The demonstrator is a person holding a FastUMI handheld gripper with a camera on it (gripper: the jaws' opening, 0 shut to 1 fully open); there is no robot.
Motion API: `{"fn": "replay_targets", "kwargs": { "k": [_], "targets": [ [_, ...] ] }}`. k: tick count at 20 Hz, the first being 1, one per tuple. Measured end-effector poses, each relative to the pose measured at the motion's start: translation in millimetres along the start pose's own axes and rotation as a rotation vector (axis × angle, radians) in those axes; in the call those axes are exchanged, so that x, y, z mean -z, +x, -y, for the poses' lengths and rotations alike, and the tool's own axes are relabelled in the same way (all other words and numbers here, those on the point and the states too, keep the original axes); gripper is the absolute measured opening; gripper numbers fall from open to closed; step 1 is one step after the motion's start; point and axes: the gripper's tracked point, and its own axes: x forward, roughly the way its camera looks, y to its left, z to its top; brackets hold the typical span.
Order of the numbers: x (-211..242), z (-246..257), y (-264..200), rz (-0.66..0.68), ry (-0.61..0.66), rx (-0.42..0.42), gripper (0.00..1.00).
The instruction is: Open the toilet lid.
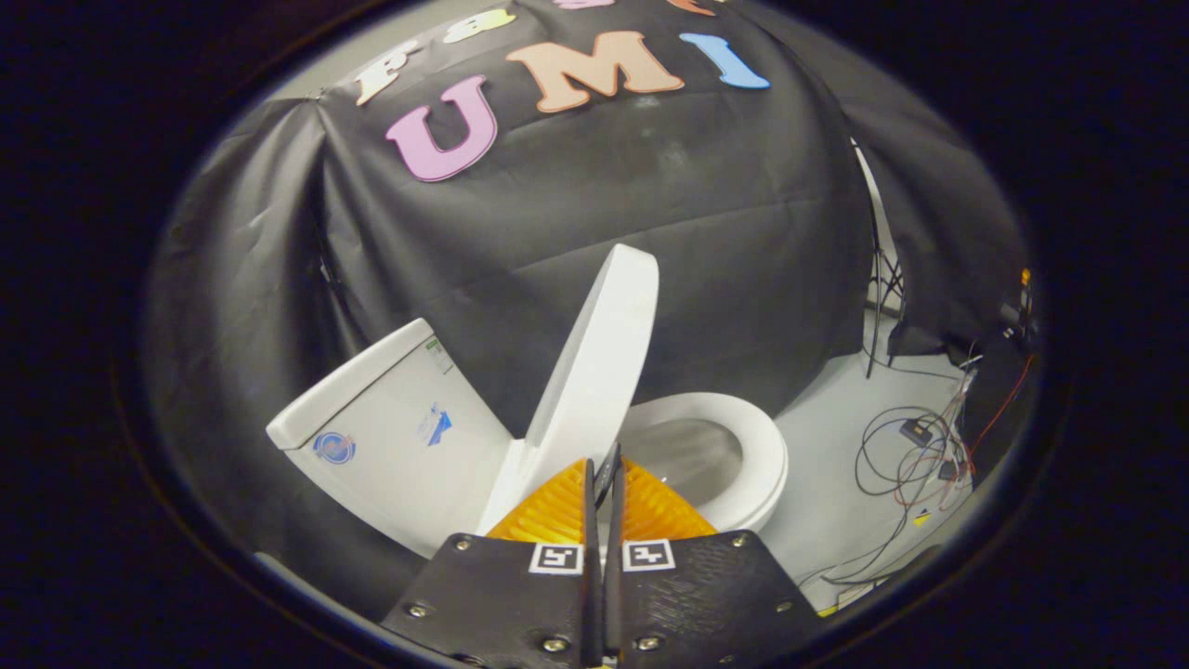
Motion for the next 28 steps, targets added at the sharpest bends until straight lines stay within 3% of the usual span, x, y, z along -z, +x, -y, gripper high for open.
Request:
{"fn": "replay_targets", "kwargs": {
  "k": [28],
  "targets": [
    [-19.7,-83.7,-10.5,0.117,-0.322,-0.036,0.02]
  ]
}}
